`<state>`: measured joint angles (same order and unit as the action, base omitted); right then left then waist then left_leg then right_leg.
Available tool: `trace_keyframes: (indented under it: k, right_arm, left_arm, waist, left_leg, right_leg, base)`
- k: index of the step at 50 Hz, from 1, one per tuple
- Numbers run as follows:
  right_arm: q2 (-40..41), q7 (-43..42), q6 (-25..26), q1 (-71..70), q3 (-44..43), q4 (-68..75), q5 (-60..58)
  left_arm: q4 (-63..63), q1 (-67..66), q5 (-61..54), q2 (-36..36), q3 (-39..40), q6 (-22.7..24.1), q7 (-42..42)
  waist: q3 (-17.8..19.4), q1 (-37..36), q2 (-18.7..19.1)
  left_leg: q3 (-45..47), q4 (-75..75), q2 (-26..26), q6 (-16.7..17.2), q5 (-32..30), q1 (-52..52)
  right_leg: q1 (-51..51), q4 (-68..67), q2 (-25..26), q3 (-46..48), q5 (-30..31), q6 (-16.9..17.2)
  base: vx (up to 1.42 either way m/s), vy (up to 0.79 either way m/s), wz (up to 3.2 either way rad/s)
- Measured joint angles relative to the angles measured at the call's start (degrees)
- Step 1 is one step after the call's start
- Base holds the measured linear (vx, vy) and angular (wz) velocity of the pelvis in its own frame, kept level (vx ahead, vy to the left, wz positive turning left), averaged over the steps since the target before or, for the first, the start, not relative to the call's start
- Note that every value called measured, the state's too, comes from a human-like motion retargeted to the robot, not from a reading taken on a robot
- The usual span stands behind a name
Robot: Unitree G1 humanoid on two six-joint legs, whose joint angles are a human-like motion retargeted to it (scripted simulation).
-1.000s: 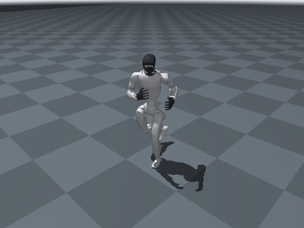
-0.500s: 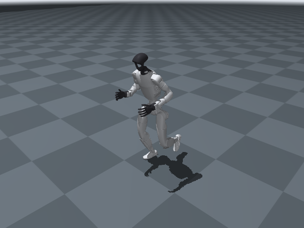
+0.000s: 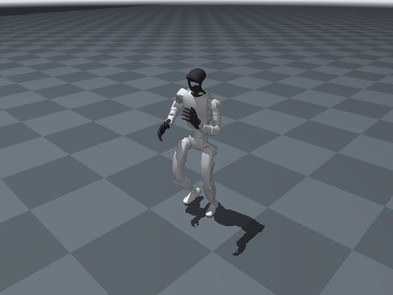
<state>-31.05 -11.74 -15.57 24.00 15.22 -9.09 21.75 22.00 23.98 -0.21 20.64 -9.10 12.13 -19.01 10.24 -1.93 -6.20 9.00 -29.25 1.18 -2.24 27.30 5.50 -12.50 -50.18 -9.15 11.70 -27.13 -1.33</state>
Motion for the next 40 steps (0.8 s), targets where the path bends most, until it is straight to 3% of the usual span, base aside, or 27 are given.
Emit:
trace_keyframes:
  k: [5, 8, 10, 13, 15, 18, 22, 25, 27, 32, 34, 40]
  right_arm:
    - [-8.0, 5.4, 4.8, 13.4, -11.1, -5.7, 8.1]
    - [-9.0, 10.1, 7.0, 19.3, -16.6, -7.9, 9.6]
    - [-9.0, 11.7, 7.5, 21.7, -19.8, -9.4, 10.2]
    - [-9.2, 10.2, 6.3, 18.8, -19.6, -9.3, 10.0]
    - [-9.3, 7.0, 5.3, 11.3, -15.8, -5.1, 6.6]
    - [-7.6, 1.0, 5.1, -5.7, -8.1, 3.7, -1.2]
    - [-3.3, 1.5, 2.5, -17.1, -5.1, -2.0, 2.4]
    - [-3.3, 3.0, 1.4, -20.9, -2.9, -9.5, 4.6]
    - [-3.5, 4.7, 2.7, -22.1, -1.9, -11.9, 5.9]
    - [-2.1, 9.8, 5.6, -20.0, -1.0, -13.5, 6.6]
    - [0.2, 10.5, 5.6, -18.1, 0.0, -11.5, 6.3]
    - [12.6, 9.1, 5.9, -13.9, -0.7, -1.5, -1.8]
  left_arm:
    - [8.2, 0.2, -6.4, 2.8, -1.1, -0.1, -2.4]
    - [10.1, -1.8, -9.3, 3.0, -2.5, 0.4, -0.2]
    - [10.9, -4.3, -12.9, 1.5, -3.1, 1.8, 1.8]
    - [8.9, -10.7, -14.0, -1.3, -2.1, 3.1, 3.9]
    - [3.8, -17.5, -12.7, -3.2, -0.9, 2.3, 3.4]
    - [-5.4, -27.2, -17.9, -6.1, -0.4, 1.3, 0.9]
    - [-1.9, -35.9, -22.6, 2.3, 0.7, 3.6, 4.1]
    - [2.4, -39.2, -24.2, 10.2, 2.8, 3.2, 9.9]
    - [3.4, -41.7, -27.5, 10.7, 4.3, 1.5, 12.3]
    - [1.1, -45.5, -28.2, 6.8, 7.0, -0.8, 13.6]
    - [-0.6, -44.3, -25.9, 4.4, 6.7, -0.7, 13.2]
    - [-4.1, -34.1, -17.9, -2.0, 5.0, -0.2, 17.3]
  waist:
    - [-3.1, 13.9, 2.5]
    - [-2.9, 17.1, 3.0]
    - [-1.8, 17.4, 2.8]
    - [1.3, 16.7, 2.4]
    - [4.2, 16.4, 3.8]
    - [7.8, 15.7, 4.6]
    - [6.6, 9.2, 3.8]
    - [3.3, 1.4, 2.2]
    - [1.3, -2.1, 1.4]
    - [-1.7, -6.2, -0.9]
    - [-1.7, -7.1, -1.5]
    - [0.2, -13.3, -2.0]
  left_leg:
    - [-12.0, 9.7, -1.2, 5.3, -9.8, -10.8]
    - [-16.2, 12.2, 1.4, 6.5, -10.2, -17.4]
    - [-16.8, 10.1, 3.1, 6.5, -7.6, -20.0]
    - [-14.5, -1.0, 6.3, 6.1, -0.7, -19.9]
    - [-12.2, -9.1, 11.7, 6.1, 2.7, -18.5]
    - [-9.4, -15.7, 17.8, 3.1, 6.1, -15.7]
    - [-2.3, -17.3, 19.8, -2.6, 8.1, -7.2]
    - [5.4, -13.2, 18.2, -4.8, 7.9, -1.6]
    - [10.7, -10.2, 16.9, -4.8, 7.1, 0.6]
    - [13.3, -6.9, 8.7, -2.9, 4.2, 6.9]
    - [14.3, -8.6, 5.3, -4.1, 5.1, 9.8]
    - [27.2, -8.8, -0.9, -8.2, 5.3, 12.3]
  right_leg:
    - [1.2, 43.5, -3.3, 6.5, 13.0, 8.8]
    - [-0.9, 51.0, -7.3, 5.8, 10.2, 12.8]
    - [-1.1, 50.5, -10.5, 4.7, 11.2, 14.6]
    - [-1.5, 39.8, -14.1, 6.8, 20.3, 14.1]
    - [-4.2, 25.3, -14.4, 8.6, 16.2, 11.5]
    - [-5.0, 9.1, -16.5, 13.3, 6.2, 7.7]
    - [-2.6, 3.2, -21.4, 21.3, 4.5, 5.2]
    - [1.7, 9.8, -21.2, 27.8, 8.0, 5.3]
    - [4.0, 13.0, -20.1, 28.7, 11.8, 5.2]
    - [11.7, 25.5, -13.4, 14.4, 18.4, 7.9]
    - [15.6, 29.4, -11.2, 9.7, 19.2, 8.6]
    - [22.4, 33.3, -4.6, 13.4, 20.3, 8.6]
  base:
    - [1.16, -0.29, 2.26]
    - [1.09, -0.50, 1.84]
    - [0.94, -0.57, 1.53]
    - [0.80, -0.57, 1.27]
    - [0.66, -0.56, 1.20]
    - [0.51, -0.52, 1.50]
    - [0.32, -0.36, 2.08]
    - [0.16, -0.25, 2.33]
    - [0.18, -0.15, 2.60]
    - [0.17, -0.08, 3.21]
    - [0.13, -0.02, 3.80]
    - [0.15, 0.06, 3.62]
